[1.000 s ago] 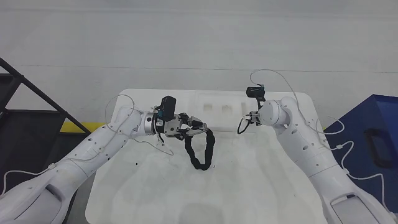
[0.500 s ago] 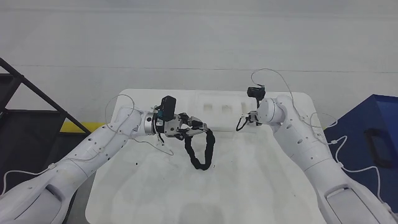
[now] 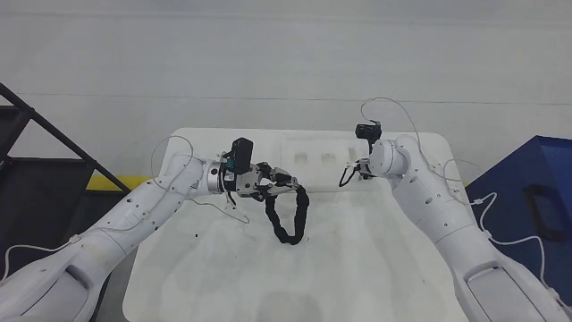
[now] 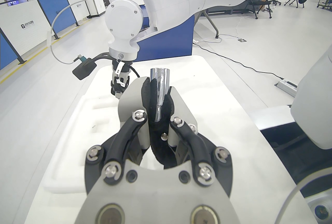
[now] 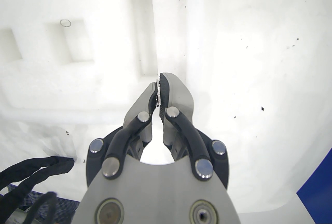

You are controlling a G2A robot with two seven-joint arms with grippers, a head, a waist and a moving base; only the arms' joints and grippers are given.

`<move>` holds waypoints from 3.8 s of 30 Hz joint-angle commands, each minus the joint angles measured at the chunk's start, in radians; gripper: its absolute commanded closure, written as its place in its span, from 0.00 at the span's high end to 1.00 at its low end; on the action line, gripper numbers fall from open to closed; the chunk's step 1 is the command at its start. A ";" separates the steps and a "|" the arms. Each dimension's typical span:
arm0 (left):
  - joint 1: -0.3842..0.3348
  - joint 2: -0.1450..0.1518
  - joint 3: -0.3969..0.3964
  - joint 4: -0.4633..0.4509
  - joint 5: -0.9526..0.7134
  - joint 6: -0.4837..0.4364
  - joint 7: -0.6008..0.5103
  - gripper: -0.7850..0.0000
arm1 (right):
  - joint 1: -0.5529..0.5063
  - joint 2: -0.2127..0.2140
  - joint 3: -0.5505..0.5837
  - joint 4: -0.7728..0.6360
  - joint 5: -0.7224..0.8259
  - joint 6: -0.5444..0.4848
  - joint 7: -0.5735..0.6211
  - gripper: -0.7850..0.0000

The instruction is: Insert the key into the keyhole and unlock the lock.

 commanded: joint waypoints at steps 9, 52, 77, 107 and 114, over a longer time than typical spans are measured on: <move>0.000 0.000 0.000 0.000 0.000 0.000 0.000 0.00 | -0.061 0.029 0.057 -0.136 -0.060 -0.050 -0.046 0.00; 0.000 0.000 0.000 0.000 0.000 0.000 0.000 0.00 | -0.346 0.114 0.237 -0.495 -0.314 -0.361 -0.120 0.00; 0.000 0.000 0.000 0.000 0.000 0.000 0.000 0.00 | -0.321 0.095 0.131 -0.504 -0.430 -0.240 -0.204 0.00; 0.000 0.000 0.000 0.000 0.000 0.000 0.000 0.00 | -0.518 0.126 0.440 -0.970 0.110 -0.261 0.032 0.00; 0.003 0.000 0.000 -0.003 -0.002 0.006 -0.004 0.00 | -0.571 0.128 0.422 -1.076 0.126 -0.234 -0.015 0.00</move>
